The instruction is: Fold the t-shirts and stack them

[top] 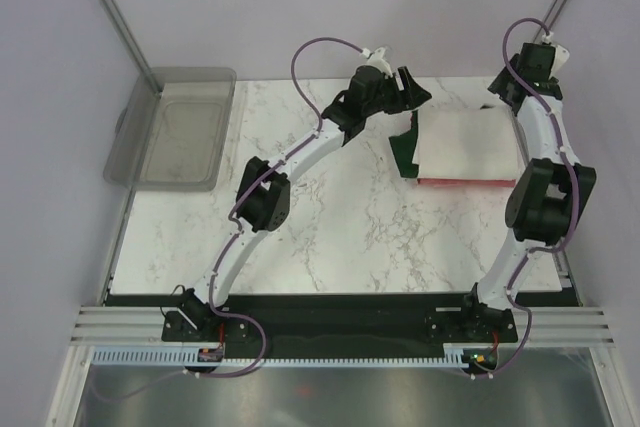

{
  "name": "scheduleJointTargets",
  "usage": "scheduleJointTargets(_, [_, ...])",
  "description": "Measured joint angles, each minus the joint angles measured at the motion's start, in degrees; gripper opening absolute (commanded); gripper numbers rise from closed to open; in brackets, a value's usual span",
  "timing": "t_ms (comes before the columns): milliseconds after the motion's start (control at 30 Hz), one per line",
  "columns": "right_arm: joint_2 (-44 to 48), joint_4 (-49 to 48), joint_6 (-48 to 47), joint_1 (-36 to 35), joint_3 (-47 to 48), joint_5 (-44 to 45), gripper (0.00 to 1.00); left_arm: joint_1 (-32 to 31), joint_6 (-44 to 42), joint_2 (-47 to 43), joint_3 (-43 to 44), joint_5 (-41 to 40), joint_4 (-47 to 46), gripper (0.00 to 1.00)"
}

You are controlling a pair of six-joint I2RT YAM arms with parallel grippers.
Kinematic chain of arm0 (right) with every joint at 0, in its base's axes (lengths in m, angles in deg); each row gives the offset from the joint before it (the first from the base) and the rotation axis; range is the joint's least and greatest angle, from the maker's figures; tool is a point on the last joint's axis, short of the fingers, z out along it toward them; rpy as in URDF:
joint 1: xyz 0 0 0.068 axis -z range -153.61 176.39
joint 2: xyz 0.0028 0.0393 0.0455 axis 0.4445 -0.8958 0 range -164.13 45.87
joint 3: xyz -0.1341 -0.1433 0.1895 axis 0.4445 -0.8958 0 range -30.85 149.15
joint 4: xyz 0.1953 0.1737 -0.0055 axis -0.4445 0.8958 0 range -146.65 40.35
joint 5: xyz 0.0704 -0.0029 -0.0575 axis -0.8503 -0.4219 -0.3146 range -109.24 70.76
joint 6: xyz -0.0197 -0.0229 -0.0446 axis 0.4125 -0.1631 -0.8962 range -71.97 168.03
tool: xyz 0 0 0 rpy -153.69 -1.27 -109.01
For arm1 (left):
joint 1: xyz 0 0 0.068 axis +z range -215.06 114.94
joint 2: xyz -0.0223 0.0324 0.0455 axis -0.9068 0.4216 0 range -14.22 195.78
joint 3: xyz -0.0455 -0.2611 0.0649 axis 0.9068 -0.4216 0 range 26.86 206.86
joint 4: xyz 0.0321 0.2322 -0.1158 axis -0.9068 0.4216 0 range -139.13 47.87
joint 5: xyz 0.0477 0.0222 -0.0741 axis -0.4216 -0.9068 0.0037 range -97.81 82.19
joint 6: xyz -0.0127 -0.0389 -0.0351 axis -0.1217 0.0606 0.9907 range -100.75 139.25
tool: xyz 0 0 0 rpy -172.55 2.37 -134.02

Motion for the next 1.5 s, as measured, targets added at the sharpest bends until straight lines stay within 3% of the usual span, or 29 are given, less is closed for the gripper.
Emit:
scheduleJointTargets(133, [-8.39,-0.85,-0.13,0.28,7.19,0.28,0.91,3.34,3.06,3.15,-0.33,0.92,-0.33,0.86])
scheduleJointTargets(300, [-5.79,-0.02,-0.48,0.31,5.22,-0.26,0.93,4.37,2.08,-3.82,-11.82,-0.2,0.24,0.88])
scheduleJointTargets(467, [5.16,-0.26,-0.52,0.31,-1.16,-3.96,0.93,4.0,-2.8,-19.69,-24.57,-1.51,3.23,1.0])
scheduleJointTargets(600, [15.56,-1.55,-0.59,0.09,-7.1,-10.8,0.93,4.83,-6.62,-38.36,-37.81,-3.56,3.78,1.0])
scheduleJointTargets(767, [27.43,-6.99,-0.63,-4.42,-22.27,-17.86,0.97,10.62,-7.89,-61.26,-58.1,-4.26,0.59,1.0])
scheduleJointTargets(1133, [47.8,-15.82,-2.69,-25.4,-57.24,-18.93,0.97,11.72,-11.04,-82.23,-101.61,-5.68,1.16,1.0])
scheduleJointTargets(1300, [57.33,-19.52,-2.75,-27.17,-66.62,-16.57,0.98,11.72,-13.79,-96.21,-113.39,-5.99,-1.03,0.99])
scheduleJointTargets(1500, [60.83,-25.68,-0.07,-27.17,-73.61,-14.93,0.98,11.72,-16.76,-107.1,-121.9,-8.24,-2.69,0.99])
